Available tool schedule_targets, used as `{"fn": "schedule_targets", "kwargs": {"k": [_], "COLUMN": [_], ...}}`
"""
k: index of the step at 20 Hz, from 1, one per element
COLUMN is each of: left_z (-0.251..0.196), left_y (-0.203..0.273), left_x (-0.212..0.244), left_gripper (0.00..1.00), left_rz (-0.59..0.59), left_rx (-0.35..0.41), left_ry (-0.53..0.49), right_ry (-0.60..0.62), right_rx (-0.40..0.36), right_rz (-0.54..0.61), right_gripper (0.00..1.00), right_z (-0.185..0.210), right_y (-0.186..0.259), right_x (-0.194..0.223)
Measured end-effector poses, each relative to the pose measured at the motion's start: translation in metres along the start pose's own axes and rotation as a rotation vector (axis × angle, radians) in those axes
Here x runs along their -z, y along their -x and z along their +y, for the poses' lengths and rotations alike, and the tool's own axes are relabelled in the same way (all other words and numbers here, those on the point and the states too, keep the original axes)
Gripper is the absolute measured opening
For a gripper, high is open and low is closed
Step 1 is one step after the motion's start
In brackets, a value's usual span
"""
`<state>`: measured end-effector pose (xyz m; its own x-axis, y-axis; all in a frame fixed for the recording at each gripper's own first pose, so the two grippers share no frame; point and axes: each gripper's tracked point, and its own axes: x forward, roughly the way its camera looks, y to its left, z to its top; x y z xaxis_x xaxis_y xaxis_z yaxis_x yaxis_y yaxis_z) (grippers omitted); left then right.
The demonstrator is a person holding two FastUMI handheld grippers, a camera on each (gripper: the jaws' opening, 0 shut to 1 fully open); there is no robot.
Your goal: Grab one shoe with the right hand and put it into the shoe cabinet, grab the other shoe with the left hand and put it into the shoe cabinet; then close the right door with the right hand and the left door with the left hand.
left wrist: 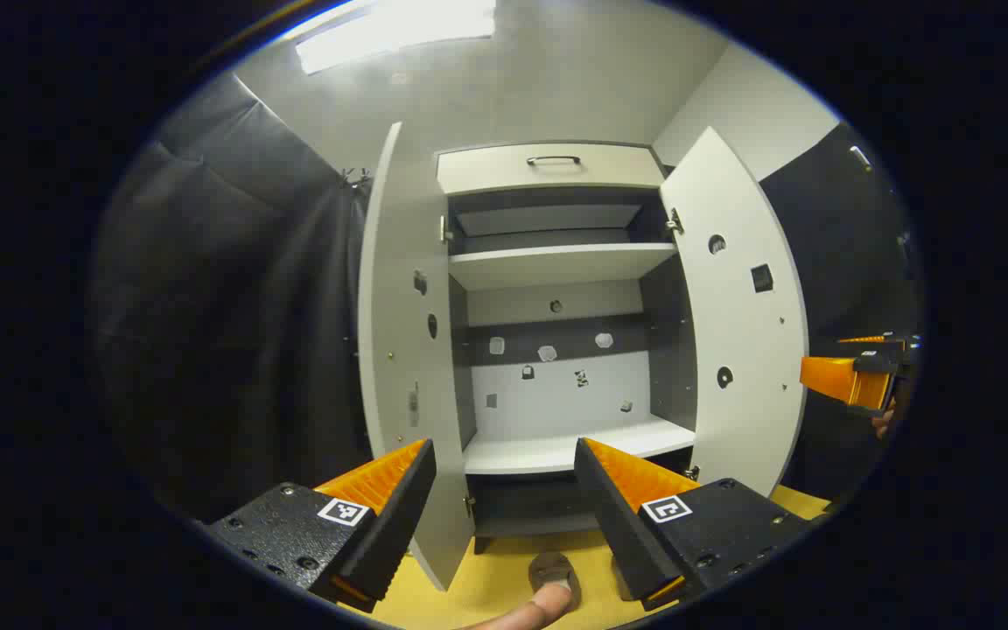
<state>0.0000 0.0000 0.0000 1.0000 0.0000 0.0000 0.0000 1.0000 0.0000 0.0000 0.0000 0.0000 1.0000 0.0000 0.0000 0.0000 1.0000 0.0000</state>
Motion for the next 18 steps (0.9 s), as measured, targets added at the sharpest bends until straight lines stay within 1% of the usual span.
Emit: {"fn": "schedule_targets", "kwargs": {"k": [1, 2, 4, 5, 6, 9, 11, 12, 13, 14, 15, 18], "left_z": [0.008, 0.016, 0.025, 0.029, 0.03, 0.034, 0.031, 0.031, 0.032, 0.03, 0.027, 0.02], "left_y": [0.001, 0.001, 0.002, 0.002, 0.002, 0.004, 0.005, 0.005, 0.005, 0.005, 0.006, 0.013], "left_x": [-0.004, -0.009, -0.011, -0.012, -0.012, -0.006, -0.004, -0.005, -0.004, -0.004, -0.001, 0.001], "left_gripper": [0.99, 0.97, 0.97, 0.96, 0.96, 0.97, 0.97, 0.97, 0.97, 0.97, 0.97, 0.98], "left_rz": [-0.006, -0.015, -0.018, -0.019, -0.018, -0.008, -0.002, -0.005, -0.008, -0.008, -0.001, 0.005], "left_rx": [-0.014, -0.027, -0.038, -0.039, -0.038, -0.041, -0.029, -0.027, -0.028, -0.023, -0.018, 0.007], "left_ry": [0.004, 0.015, 0.02, 0.019, 0.017, 0.016, 0.029, 0.029, 0.027, 0.026, 0.028, 0.028], "right_ry": [0.019, 0.042, 0.069, 0.074, 0.075, 0.089, 0.102, 0.106, 0.105, 0.102, 0.101, 0.098], "right_rx": [0.002, 0.007, 0.007, -0.006, -0.02, -0.042, -0.05, -0.054, -0.063, -0.069, -0.073, -0.077], "right_rz": [-0.02, -0.042, -0.072, -0.074, -0.069, -0.059, -0.055, -0.05, -0.046, -0.041, -0.036, -0.026], "right_gripper": [0.94, 0.96, 0.97, 0.93, 0.97, 0.96, 0.97, 0.94, 0.97, 0.94, 0.97, 0.97], "right_z": [0.003, 0.004, 0.012, 0.017, 0.022, 0.032, 0.034, 0.034, 0.036, 0.04, 0.042, 0.043], "right_y": [-0.001, 0.001, 0.008, 0.012, 0.012, 0.019, 0.022, 0.022, 0.024, 0.026, 0.028, 0.026], "right_x": [-0.007, -0.014, -0.02, -0.019, -0.016, -0.011, -0.008, -0.006, -0.004, 0.001, 0.003, 0.007]}}
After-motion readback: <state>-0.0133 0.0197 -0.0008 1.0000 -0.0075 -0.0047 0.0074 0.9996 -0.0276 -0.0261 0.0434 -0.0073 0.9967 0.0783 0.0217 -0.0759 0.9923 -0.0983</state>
